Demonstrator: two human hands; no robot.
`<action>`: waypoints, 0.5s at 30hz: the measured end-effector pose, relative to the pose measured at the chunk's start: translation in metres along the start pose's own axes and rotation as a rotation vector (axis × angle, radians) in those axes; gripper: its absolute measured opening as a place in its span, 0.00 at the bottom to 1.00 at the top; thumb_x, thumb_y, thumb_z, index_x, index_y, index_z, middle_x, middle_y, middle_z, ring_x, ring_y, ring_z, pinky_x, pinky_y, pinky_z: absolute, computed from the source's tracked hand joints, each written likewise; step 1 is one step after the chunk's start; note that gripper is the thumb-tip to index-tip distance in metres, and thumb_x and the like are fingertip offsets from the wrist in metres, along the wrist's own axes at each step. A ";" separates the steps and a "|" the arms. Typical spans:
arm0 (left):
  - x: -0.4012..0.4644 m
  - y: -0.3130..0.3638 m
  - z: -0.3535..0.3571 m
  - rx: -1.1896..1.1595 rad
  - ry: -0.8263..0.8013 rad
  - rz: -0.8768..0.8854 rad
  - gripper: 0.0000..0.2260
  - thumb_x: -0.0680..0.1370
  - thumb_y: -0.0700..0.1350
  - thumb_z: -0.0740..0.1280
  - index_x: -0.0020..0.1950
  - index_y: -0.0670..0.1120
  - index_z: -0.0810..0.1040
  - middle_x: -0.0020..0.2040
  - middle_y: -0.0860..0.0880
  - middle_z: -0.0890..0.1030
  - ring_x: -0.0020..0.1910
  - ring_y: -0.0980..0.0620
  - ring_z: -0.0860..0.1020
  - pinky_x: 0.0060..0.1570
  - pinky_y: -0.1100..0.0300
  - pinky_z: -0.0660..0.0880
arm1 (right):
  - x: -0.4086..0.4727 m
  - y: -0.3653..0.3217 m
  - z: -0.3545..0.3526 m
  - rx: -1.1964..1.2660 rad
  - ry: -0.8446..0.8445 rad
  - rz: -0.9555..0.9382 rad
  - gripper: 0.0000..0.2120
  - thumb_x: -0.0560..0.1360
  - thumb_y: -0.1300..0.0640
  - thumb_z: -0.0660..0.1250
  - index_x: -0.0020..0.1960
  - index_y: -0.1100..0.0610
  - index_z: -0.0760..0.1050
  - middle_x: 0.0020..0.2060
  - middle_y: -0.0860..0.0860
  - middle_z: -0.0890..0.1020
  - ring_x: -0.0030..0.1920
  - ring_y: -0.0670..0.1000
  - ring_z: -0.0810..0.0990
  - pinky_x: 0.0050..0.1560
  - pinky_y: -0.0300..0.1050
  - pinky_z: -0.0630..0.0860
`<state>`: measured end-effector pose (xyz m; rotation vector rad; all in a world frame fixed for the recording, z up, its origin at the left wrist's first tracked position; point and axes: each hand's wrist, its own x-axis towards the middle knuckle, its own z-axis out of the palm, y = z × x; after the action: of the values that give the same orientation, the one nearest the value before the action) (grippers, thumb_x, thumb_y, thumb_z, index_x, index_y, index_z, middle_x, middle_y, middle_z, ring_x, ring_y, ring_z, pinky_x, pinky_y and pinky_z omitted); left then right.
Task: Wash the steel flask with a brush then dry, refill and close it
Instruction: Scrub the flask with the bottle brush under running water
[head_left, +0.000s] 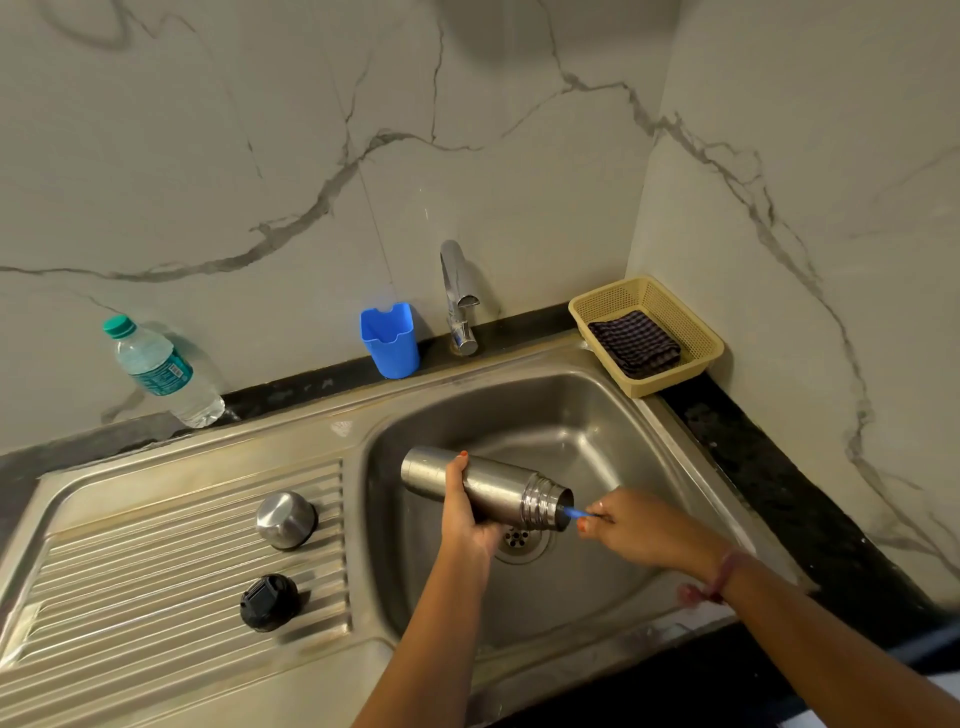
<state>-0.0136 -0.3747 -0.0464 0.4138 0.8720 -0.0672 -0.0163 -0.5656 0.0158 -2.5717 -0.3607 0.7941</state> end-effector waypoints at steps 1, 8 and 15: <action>0.000 0.000 0.000 0.004 -0.003 -0.001 0.31 0.70 0.48 0.77 0.68 0.41 0.70 0.60 0.37 0.80 0.58 0.36 0.79 0.62 0.35 0.74 | 0.004 -0.003 -0.001 0.104 -0.073 0.046 0.13 0.80 0.50 0.60 0.42 0.53 0.78 0.27 0.48 0.70 0.25 0.45 0.67 0.27 0.38 0.63; 0.000 0.007 -0.001 0.014 0.001 0.000 0.26 0.72 0.49 0.75 0.66 0.41 0.72 0.54 0.38 0.81 0.52 0.38 0.80 0.41 0.40 0.77 | -0.018 0.006 -0.027 0.187 -0.210 0.129 0.15 0.81 0.48 0.57 0.50 0.54 0.80 0.31 0.49 0.73 0.26 0.45 0.67 0.29 0.37 0.65; -0.002 0.001 0.006 -0.010 0.003 -0.040 0.28 0.72 0.49 0.75 0.67 0.41 0.70 0.57 0.36 0.79 0.54 0.36 0.79 0.52 0.33 0.76 | -0.025 -0.018 0.002 -0.634 0.313 -0.138 0.16 0.83 0.53 0.51 0.70 0.50 0.66 0.47 0.50 0.80 0.45 0.52 0.80 0.28 0.40 0.61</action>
<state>-0.0100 -0.3761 -0.0405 0.3870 0.8838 -0.0988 -0.0400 -0.5582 0.0351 -3.1381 -0.7799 0.2304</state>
